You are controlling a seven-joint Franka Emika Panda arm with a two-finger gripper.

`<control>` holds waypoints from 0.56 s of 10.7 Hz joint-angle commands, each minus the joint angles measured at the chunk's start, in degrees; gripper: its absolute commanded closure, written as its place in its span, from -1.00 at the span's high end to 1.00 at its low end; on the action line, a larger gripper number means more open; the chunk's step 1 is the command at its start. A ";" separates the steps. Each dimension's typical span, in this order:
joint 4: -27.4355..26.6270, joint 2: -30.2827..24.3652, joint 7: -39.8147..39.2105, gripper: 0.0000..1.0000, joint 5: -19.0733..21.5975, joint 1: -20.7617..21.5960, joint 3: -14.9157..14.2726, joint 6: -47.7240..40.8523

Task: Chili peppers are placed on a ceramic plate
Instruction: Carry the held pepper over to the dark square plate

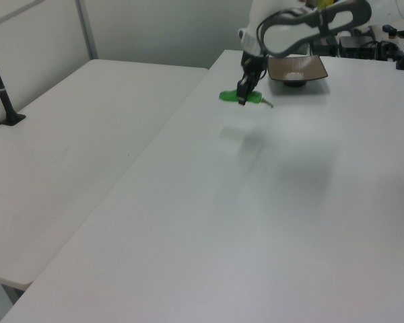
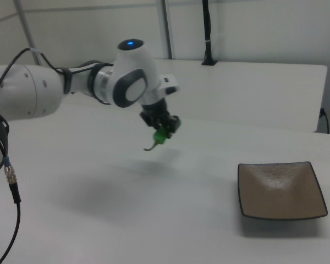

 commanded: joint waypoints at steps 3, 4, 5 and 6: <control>1.35 -0.75 -16.31 -0.90 12.04 -7.66 -7.73 -1.47; 1.44 -0.84 -18.69 -0.90 14.68 -9.06 -8.19 -1.38; 1.44 -1.10 -19.93 -0.90 16.62 -10.20 -9.50 -1.29; 1.44 -1.11 -22.29 -0.90 18.38 -11.00 -10.73 -1.21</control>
